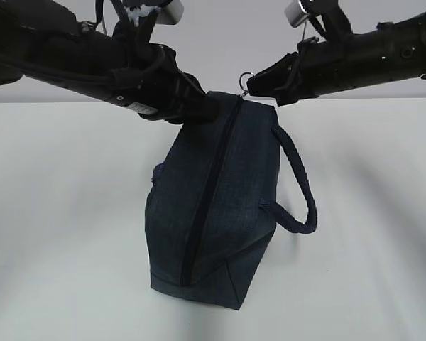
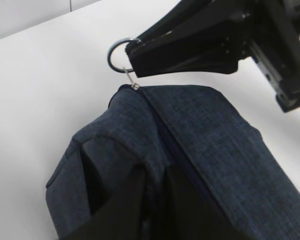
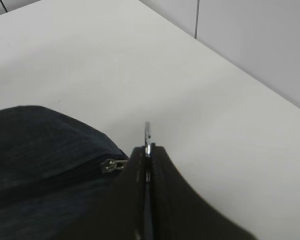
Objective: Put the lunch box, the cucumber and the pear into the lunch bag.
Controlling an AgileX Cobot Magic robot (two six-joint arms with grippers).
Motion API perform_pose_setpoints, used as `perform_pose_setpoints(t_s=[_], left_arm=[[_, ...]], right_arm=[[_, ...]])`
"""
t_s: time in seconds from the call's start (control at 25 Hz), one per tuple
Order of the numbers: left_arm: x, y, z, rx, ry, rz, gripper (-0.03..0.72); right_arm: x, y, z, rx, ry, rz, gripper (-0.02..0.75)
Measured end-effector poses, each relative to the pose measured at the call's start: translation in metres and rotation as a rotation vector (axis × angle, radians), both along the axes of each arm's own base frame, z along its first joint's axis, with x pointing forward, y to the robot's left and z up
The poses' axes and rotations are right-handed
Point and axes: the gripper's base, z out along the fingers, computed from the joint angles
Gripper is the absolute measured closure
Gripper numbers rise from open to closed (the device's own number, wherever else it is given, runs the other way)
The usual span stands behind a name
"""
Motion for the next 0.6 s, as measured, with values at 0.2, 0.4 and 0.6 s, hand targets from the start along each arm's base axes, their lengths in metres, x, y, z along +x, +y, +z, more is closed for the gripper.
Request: perform_pose_setpoints(t_s=[0.2,0.4,0.6], left_arm=[[-0.001,0.001,-0.001,0.013,0.008,-0.019,0.659],[-0.004,0.002,0.004,0.012,0.004,-0.030,0.659],[-0.010,0.004,0.015,0.008,-0.016,-0.050,0.661]], right_arm=[[0.009,0.002,-0.014,0.014,0.030,0.017,0.738],[0.012,-0.008,-0.019,0.031,0.047,0.002,0.738],[0.017,-0.021,-0.027,0.083,0.082,0.026,0.738]])
